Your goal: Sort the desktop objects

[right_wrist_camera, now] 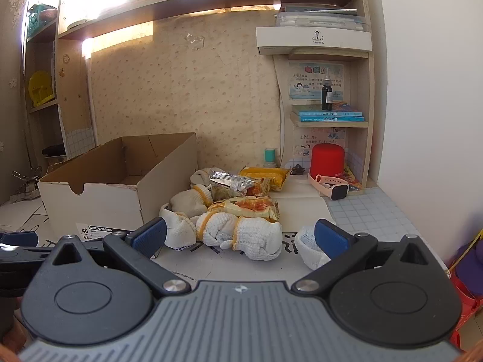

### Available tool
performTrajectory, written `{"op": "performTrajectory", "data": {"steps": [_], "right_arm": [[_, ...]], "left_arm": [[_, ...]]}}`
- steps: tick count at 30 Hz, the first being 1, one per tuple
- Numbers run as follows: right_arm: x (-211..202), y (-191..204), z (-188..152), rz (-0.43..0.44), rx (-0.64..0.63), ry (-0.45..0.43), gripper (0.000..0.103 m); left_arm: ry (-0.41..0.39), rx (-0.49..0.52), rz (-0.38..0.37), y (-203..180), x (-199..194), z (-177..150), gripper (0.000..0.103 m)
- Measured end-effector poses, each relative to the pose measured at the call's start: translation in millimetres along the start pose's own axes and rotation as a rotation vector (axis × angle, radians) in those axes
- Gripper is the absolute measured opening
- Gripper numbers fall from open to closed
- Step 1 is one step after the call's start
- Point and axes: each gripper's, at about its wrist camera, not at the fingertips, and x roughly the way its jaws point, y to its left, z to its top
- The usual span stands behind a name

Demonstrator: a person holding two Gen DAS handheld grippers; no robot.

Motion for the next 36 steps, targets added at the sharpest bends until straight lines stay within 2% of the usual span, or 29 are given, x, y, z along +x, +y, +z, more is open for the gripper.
{"op": "performTrajectory", "data": {"steps": [16, 36], "right_arm": [[2, 14, -5, -0.001, -0.097, 0.054, 0.101], [1, 16, -5, 0.012, -0.103, 0.053, 0.101]], "left_arm": [[0.007, -0.009, 0.014, 5, 0, -1, 0.103], [0.009, -0.015, 0.021, 9, 1, -1, 0.103]]}}
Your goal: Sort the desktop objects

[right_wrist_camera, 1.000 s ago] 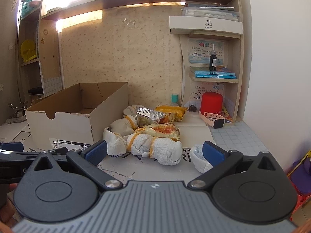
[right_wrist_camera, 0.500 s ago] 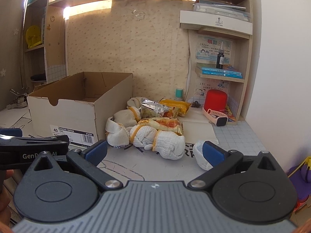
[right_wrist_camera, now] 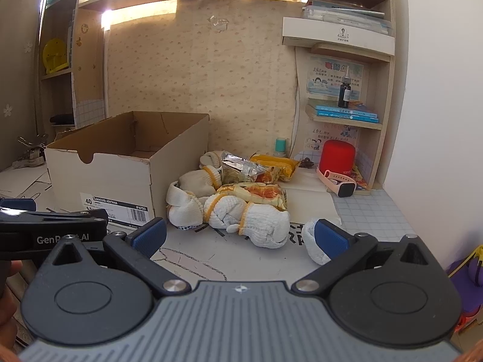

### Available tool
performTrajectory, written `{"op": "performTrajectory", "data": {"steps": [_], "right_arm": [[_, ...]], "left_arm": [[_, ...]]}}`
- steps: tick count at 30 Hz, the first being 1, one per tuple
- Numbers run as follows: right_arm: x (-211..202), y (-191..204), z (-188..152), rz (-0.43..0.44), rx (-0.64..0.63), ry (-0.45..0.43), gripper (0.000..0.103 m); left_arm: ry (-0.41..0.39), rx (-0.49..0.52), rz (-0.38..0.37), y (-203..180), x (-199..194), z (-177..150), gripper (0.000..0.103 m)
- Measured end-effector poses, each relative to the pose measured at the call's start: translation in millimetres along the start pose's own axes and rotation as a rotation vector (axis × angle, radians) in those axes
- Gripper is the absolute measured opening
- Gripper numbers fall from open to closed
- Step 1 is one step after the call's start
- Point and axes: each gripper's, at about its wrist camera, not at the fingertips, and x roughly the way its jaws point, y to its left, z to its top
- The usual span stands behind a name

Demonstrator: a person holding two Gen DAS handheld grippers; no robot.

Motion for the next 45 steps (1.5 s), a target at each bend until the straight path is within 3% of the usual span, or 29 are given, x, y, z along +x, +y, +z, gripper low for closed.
{"op": "performTrajectory", "data": {"steps": [33, 40, 45], "right_arm": [[2, -6, 0, -0.003, 0.035, -0.006, 0.101], [-2, -25, -1, -0.015, 0.111, -0.094, 0.101], [3, -38, -8, -0.063, 0.120, -0.122, 0.101]], "left_arm": [[0.017, 0.013, -0.002, -4, 4, 0, 0.103], [-0.006, -0.012, -0.100, -4, 2, -3, 0.103], [0.003, -0.002, -0.106, -11, 6, -9, 0.103]]}}
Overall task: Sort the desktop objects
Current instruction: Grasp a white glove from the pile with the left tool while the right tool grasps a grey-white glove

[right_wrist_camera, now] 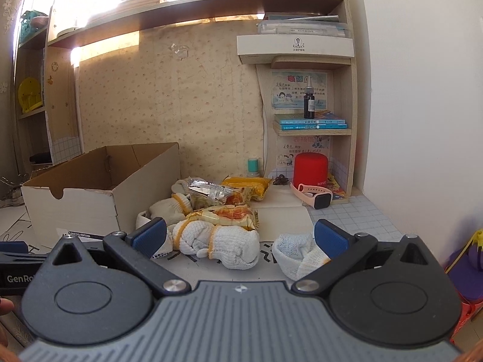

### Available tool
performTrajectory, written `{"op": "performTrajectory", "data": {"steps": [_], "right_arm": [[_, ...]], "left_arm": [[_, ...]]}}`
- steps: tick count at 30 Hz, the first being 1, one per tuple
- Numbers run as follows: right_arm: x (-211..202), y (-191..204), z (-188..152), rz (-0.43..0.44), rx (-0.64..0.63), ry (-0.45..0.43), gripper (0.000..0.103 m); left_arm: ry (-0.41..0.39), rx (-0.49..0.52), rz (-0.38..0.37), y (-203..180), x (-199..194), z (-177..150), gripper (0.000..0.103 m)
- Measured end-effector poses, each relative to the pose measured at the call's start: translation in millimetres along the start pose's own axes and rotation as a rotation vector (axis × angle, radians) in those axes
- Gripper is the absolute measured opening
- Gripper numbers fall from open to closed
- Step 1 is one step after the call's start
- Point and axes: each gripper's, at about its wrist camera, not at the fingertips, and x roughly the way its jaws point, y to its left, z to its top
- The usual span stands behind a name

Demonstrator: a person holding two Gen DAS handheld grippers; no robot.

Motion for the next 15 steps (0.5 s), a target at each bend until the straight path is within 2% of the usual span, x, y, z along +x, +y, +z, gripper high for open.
{"op": "performTrajectory", "data": {"steps": [3, 10, 15], "right_arm": [[4, -10, -3, -0.013, 0.005, -0.006, 0.101], [16, -29, -10, 0.001, 0.053, 0.027, 0.101], [28, -33, -15, -0.026, 0.031, 0.061, 0.101]], "left_arm": [[0.014, 0.000, -0.039, -3, 5, -5, 0.101], [-0.009, -0.005, -0.103, -11, 15, -10, 0.102], [-0.027, -0.017, -0.177, -21, 28, -7, 0.103]]}}
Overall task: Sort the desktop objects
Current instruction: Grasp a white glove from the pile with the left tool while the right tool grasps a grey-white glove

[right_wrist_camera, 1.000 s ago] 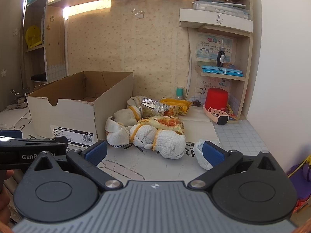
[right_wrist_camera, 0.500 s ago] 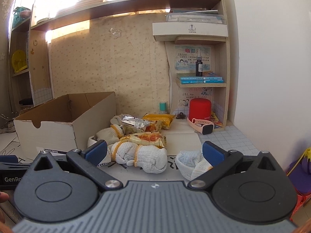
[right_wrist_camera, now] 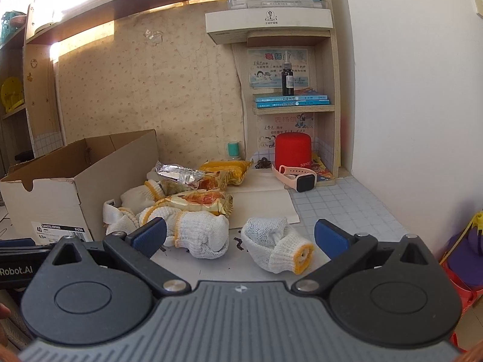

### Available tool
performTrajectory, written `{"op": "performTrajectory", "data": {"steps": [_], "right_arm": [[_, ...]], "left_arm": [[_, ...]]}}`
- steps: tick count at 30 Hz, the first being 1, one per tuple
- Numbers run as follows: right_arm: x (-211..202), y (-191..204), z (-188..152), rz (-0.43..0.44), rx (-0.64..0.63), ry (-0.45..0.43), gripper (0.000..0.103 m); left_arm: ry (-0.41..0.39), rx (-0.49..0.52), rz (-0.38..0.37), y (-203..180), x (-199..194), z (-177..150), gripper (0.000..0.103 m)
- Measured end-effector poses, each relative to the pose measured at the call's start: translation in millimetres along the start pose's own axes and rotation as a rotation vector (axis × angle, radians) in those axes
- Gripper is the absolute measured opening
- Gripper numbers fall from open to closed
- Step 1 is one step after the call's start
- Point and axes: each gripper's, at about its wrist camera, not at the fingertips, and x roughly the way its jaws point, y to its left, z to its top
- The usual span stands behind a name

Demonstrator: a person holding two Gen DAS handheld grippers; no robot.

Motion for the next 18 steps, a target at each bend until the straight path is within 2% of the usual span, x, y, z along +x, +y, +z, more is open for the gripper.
{"op": "performTrajectory", "data": {"steps": [5, 18], "right_arm": [[12, -12, -3, -0.040, -0.007, 0.022, 0.101], [41, -42, -8, -0.134, -0.081, 0.075, 0.101]], "left_arm": [[0.011, 0.046, -0.041, -19, 21, 0, 0.103], [0.052, 0.089, -0.174, -53, 65, 1, 0.102]]}}
